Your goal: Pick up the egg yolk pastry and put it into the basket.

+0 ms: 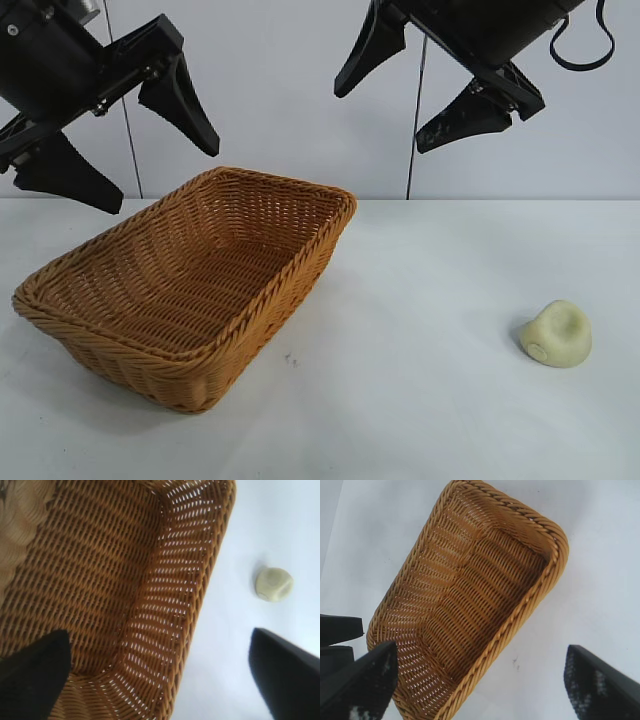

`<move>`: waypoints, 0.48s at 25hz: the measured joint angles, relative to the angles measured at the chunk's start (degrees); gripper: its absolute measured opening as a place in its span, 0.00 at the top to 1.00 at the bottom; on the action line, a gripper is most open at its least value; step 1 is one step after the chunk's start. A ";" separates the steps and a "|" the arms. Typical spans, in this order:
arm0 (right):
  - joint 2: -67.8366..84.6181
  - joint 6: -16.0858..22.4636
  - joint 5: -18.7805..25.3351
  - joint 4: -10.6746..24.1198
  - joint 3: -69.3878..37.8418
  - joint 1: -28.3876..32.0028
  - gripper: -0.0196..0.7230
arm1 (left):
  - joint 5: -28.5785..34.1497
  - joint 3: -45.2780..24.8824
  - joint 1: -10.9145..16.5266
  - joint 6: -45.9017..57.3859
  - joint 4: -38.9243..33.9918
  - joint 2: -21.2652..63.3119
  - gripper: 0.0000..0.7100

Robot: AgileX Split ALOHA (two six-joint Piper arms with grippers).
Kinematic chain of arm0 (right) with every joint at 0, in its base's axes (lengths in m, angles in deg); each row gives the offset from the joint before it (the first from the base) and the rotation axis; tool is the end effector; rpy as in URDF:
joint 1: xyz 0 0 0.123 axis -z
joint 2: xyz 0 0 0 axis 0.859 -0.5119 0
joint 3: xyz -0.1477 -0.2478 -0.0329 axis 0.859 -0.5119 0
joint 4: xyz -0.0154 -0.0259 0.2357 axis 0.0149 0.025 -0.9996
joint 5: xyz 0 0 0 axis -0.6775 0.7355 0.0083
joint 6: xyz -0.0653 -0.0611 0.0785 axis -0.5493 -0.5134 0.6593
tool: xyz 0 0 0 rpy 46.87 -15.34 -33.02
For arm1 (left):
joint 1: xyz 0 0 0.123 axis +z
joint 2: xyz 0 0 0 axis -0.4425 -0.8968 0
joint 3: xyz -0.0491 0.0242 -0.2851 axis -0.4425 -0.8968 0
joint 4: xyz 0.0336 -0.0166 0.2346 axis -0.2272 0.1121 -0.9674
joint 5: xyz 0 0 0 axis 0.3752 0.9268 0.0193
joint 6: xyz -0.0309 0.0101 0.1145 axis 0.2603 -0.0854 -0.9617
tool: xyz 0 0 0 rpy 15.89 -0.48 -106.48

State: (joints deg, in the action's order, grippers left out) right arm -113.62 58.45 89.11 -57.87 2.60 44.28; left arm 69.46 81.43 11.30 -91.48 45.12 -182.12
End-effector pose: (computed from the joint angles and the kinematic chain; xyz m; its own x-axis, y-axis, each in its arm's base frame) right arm 0.3535 0.1486 0.2583 -0.9032 0.1197 -0.4122 -0.1464 0.8168 0.5580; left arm 0.3236 -0.1372 0.2346 -0.9258 -0.1747 -0.3353 0.0427 0.8328 -0.5519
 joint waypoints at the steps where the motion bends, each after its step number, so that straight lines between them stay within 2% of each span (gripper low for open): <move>1: 0.00 0.00 0.00 0.00 0.00 0.00 0.11 | 0.00 0.00 0.00 0.00 0.00 0.00 0.02; 9: 0.00 0.00 0.00 0.00 0.00 0.00 0.11 | -0.24 0.00 0.00 0.00 0.36 0.06 0.02; 12: 0.00 0.00 0.02 0.00 0.00 0.00 0.11 | 0.99 0.00 0.00 0.13 -2.72 1.56 0.02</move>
State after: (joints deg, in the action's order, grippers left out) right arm -113.62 58.45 89.13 -57.87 2.60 44.28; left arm 70.45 81.43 11.30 -91.36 42.40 -180.55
